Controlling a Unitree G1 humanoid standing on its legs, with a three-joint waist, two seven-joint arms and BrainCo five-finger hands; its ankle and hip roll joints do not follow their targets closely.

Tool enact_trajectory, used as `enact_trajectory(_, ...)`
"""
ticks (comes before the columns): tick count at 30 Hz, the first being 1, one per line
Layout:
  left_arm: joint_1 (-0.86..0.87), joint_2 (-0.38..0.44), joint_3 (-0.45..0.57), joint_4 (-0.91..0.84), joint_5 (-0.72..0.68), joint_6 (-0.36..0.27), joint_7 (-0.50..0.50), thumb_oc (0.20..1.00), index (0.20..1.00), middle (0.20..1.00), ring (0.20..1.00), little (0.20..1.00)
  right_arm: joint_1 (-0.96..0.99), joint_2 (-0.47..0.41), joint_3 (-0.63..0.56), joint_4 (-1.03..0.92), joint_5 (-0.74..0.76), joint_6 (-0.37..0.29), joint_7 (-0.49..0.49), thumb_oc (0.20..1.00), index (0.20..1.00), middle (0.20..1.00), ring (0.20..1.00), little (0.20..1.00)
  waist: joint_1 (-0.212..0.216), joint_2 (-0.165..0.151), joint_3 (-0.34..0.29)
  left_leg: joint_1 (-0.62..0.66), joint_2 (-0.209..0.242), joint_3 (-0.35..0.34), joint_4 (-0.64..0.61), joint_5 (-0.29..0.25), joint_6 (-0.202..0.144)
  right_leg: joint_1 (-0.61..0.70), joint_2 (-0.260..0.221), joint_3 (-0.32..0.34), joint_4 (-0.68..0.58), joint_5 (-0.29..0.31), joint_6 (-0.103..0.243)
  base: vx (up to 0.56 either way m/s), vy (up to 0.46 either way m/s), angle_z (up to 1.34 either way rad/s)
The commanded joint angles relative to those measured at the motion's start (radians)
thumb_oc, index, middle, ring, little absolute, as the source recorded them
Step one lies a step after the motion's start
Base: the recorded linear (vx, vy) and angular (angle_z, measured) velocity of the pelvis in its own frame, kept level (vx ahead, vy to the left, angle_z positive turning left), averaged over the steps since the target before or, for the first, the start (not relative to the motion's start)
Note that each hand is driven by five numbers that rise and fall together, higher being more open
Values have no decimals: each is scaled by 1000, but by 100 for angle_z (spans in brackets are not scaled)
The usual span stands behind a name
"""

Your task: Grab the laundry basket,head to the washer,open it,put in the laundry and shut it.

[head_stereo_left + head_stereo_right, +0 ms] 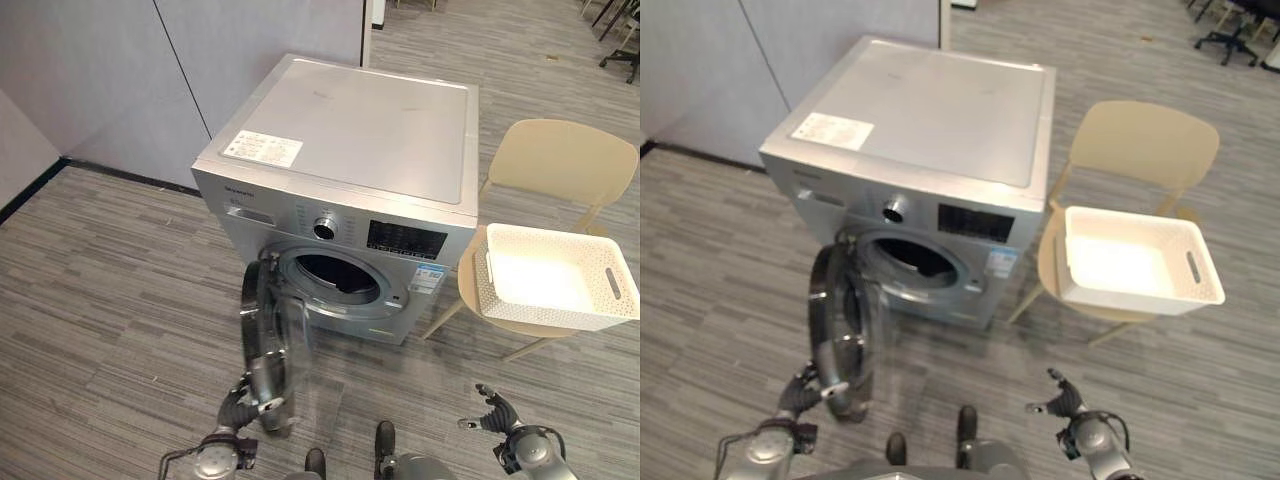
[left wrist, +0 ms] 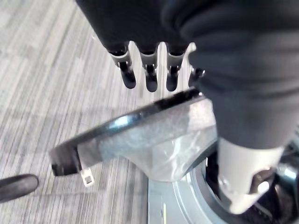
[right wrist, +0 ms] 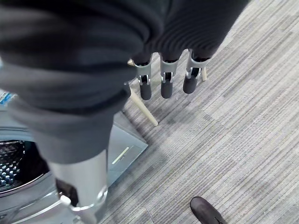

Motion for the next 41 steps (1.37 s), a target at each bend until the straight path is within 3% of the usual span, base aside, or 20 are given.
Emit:
enact_trajectory(1,-117,19,-29,-88,-2,-42,-9,1000,1000,1000,1000,1000,-23,-23,16,-47,-22,-18,-31,1000,1000,1000,1000,1000,-38,-59,23,-62,-2,19,57,-8,-19,64,-66,86,33,-85,105,-80,-26,-27)
enact_trajectory(5,-269,17,-73,-44,44,-49,61,1000,1000,1000,1000,1000,-50,-33,39,-66,-20,-13,-45,1000,1000,1000,1000,1000,-61,-69,49,-118,13,68,90,-12,-18,-19,-50,124,68,-74,105,-176,-29,-57)
enact_trajectory(6,-415,36,-99,34,109,-45,137,1000,1000,1000,1000,1000,-66,-47,58,-76,-11,-11,-54,1000,1000,1000,1000,1000,-86,-76,70,-172,22,88,117,-12,-18,-84,-44,142,103,-69,106,-130,-12,-53)
enact_trajectory(7,-417,36,-100,35,109,-46,137,1000,1000,1000,1000,1000,-67,-46,57,-76,-11,-11,-54,1000,1000,1000,1000,1000,-86,-76,67,-177,22,88,117,-8,-18,-89,-45,142,101,-66,105,-229,-34,-42)
enact_trajectory(8,-589,73,-115,170,133,-37,211,1000,1000,1000,1000,1000,-70,-65,67,-109,9,-14,-61,1000,1000,1000,1000,1000,-114,-83,81,-248,28,85,158,-4,-20,-149,-45,145,128,-63,99,-110,-24,-41)
enact_trajectory(9,-591,73,-115,171,132,-38,211,1000,1000,1000,1000,1000,-71,-65,67,-109,9,-14,-61,1000,1000,1000,1000,1000,-115,-83,78,-253,27,85,157,0,-20,-153,-46,144,126,-60,99,-120,-34,-35)
enact_trajectory(12,-866,178,-154,402,138,-21,257,1000,1000,1000,1000,1000,-56,-92,77,-143,47,-37,-67,1000,1000,1000,1000,1000,-161,-75,81,-322,25,64,184,8,-22,-207,-50,126,143,-52,97,-64,-20,-3)
enact_trajectory(14,-986,237,-193,475,176,-18,264,1000,1000,1000,1000,1000,-48,-89,80,-138,78,-59,-75,1000,1000,1000,1000,1000,-170,-68,88,-338,20,45,182,15,-25,-218,-58,112,141,-48,101,-31,-19,0)
enact_trajectory(16,-996,244,-207,466,196,-20,267,1000,1000,1000,1000,1000,-45,-86,79,-132,83,-64,-77,1000,1000,1000,1000,1000,-168,-66,91,-335,19,40,179,15,-25,-214,-62,107,141,-49,102,11,-4,4)
enact_trajectory(21,-834,217,-184,275,212,-47,260,1000,1000,1000,1000,1000,-17,-54,51,-91,108,-69,-81,1000,1000,1000,1000,1000,-141,-68,82,-285,9,29,153,10,-28,-154,-73,97,112,-57,105,53,5,21)
enact_trajectory(23,-700,183,-147,175,208,-53,247,1000,1000,1000,1000,1000,-12,-40,33,-77,106,-63,-80,1000,1000,1000,1000,1000,-126,-68,68,-248,9,30,133,7,-28,-120,-74,96,98,-60,105,108,18,6)
enact_trajectory(24,-535,148,-87,86,178,-61,218,1000,1000,1000,1000,1000,-12,-28,6,-65,97,-54,-83,1000,1000,1000,1000,1000,-106,-67,52,-200,5,33,111,1,-28,-73,-72,94,82,-64,106,100,13,-1)
enact_trajectory(25,-534,148,-86,85,178,-60,217,1000,1000,1000,1000,1000,-12,-28,7,-65,97,-54,-83,1000,1000,1000,1000,1000,-107,-67,50,-201,5,33,108,5,-28,-75,-73,94,79,-61,106,121,11,-5)
enact_trajectory(27,-340,112,-12,32,131,-64,167,1000,1000,1000,1000,1000,-23,-18,-29,-46,72,-36,-86,1000,1000,1000,1000,1000,-80,-65,21,-142,-1,33,76,4,-26,-18,-72,93,53,-60,107,114,-2,8)
enact_trajectory(35,-38,52,116,121,86,-33,78,1000,1000,1000,1000,1000,-30,3,-102,-9,72,-16,-83,1000,1000,1000,1000,1000,-24,-48,-32,-9,-21,36,0,12,-17,113,-79,72,-15,-43,120,85,4,6)
enact_trajectory(41,-23,29,136,236,92,-20,68,1000,1000,1000,1000,1000,-35,6,-105,-4,79,-17,-79,1000,1000,1000,1000,1000,-14,-45,-56,29,-27,24,-19,14,-19,162,-85,54,-32,-50,121,18,12,6)
